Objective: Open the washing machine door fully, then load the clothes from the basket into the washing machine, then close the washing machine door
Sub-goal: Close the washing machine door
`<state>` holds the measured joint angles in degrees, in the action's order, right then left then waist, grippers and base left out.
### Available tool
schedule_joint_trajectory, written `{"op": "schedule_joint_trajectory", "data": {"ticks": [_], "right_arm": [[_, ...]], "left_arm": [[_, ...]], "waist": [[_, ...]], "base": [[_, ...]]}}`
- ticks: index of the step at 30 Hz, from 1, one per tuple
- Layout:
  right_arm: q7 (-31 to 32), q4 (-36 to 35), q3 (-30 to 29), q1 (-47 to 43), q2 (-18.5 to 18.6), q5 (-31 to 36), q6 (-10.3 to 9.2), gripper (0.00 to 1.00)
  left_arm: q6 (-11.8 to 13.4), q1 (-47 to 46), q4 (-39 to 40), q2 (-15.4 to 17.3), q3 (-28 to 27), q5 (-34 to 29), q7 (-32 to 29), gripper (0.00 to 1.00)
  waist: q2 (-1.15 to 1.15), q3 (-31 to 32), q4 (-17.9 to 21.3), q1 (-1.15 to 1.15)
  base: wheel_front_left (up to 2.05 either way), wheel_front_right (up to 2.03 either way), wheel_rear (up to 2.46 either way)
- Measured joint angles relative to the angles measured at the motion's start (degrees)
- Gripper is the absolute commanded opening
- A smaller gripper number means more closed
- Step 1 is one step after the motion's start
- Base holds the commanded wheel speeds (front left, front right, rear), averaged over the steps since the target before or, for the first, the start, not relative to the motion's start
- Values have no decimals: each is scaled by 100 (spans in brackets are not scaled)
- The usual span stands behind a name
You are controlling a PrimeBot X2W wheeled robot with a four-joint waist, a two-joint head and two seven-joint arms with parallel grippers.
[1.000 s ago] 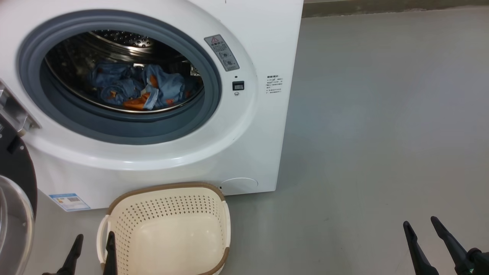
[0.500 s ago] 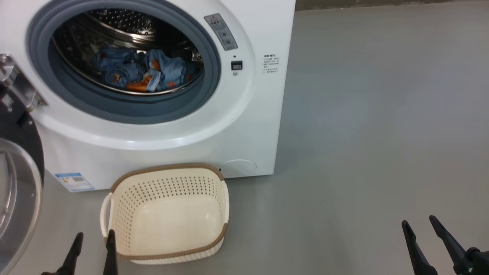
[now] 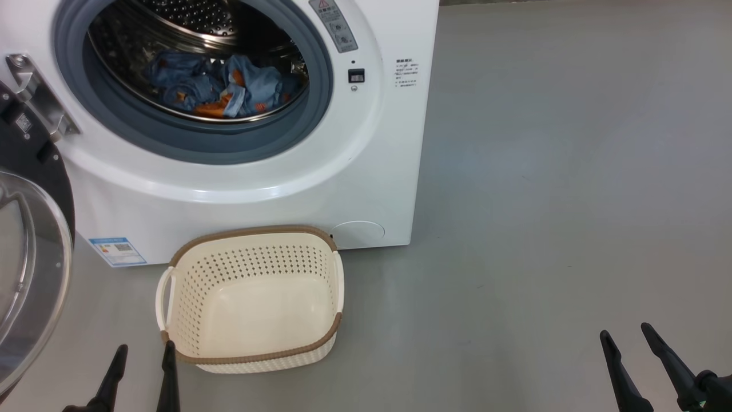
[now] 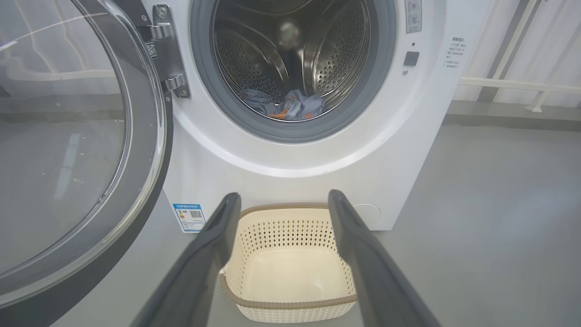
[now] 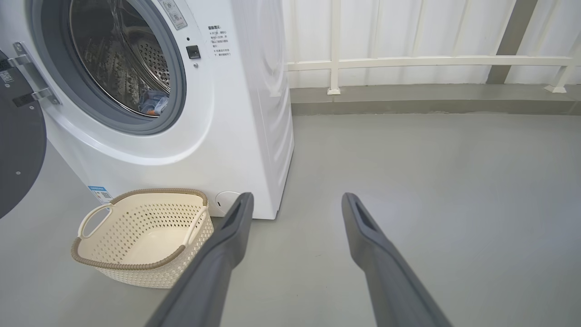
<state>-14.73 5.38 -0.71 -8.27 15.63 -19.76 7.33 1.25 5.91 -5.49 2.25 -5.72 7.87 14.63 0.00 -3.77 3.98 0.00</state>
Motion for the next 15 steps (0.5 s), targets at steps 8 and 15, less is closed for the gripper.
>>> {"op": "schedule_joint_trajectory", "data": {"ticks": [8,15], "right_arm": [[1,-1,120,67,21,0,0,100],[0,23,405,297,65,-1,0,100]], "left_arm": [[55,-2,-1,0,71,58,0,100],[207,-2,-8,0,63,264,0,100]], "waist": [[0,-26,-165,0],[0,-80,-489,0]], "base": [[0,0,0],[0,0,0]]}}
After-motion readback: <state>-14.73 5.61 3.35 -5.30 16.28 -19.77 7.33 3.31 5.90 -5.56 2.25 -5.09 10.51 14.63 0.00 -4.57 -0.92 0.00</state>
